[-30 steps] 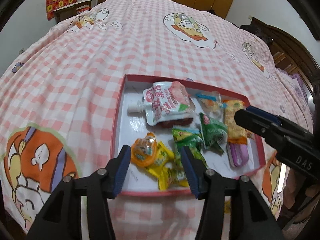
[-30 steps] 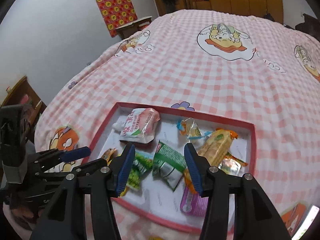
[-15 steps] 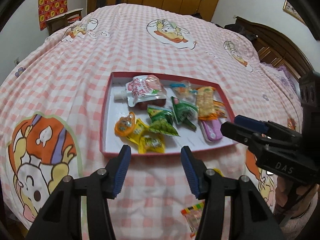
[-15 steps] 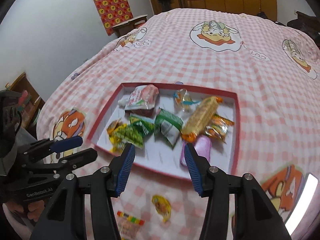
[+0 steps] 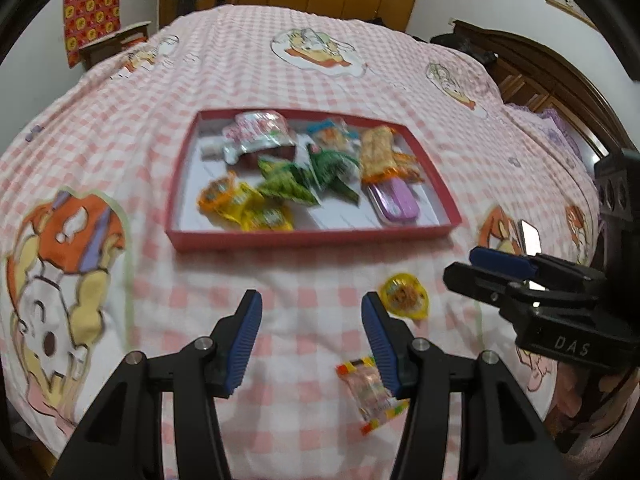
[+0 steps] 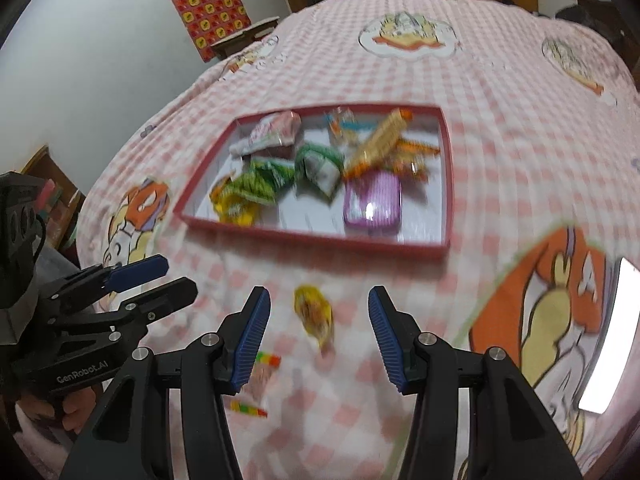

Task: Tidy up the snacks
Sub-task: 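Withdraw both open tools from the box toward the last candies on the bedspread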

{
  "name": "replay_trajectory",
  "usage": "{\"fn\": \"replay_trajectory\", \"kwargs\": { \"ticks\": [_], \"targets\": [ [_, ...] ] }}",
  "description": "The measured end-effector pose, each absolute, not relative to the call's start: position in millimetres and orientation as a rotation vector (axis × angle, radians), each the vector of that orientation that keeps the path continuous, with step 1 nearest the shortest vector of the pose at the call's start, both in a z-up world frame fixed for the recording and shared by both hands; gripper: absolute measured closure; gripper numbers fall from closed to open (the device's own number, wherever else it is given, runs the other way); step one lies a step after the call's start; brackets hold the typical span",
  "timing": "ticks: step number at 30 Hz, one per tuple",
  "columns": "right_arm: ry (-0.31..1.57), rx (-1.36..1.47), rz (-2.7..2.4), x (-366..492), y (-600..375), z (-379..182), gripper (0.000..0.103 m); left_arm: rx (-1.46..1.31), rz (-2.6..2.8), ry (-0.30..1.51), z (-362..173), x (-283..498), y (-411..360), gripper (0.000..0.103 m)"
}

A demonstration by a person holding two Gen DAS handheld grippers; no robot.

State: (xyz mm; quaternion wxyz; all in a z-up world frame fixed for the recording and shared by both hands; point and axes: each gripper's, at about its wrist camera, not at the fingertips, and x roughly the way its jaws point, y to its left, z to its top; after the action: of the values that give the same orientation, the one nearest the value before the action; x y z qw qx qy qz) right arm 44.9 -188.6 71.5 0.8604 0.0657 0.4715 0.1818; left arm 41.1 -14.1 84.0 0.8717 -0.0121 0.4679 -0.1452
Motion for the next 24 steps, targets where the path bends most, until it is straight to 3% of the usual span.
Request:
{"fn": "replay_trajectory", "kwargs": {
  "ticks": [24],
  "targets": [
    [1.010, 0.225, 0.301, 6, -218, 36, 0.050, -0.008, -0.412, 1.110, 33, -1, -53, 0.049]
  ]
}}
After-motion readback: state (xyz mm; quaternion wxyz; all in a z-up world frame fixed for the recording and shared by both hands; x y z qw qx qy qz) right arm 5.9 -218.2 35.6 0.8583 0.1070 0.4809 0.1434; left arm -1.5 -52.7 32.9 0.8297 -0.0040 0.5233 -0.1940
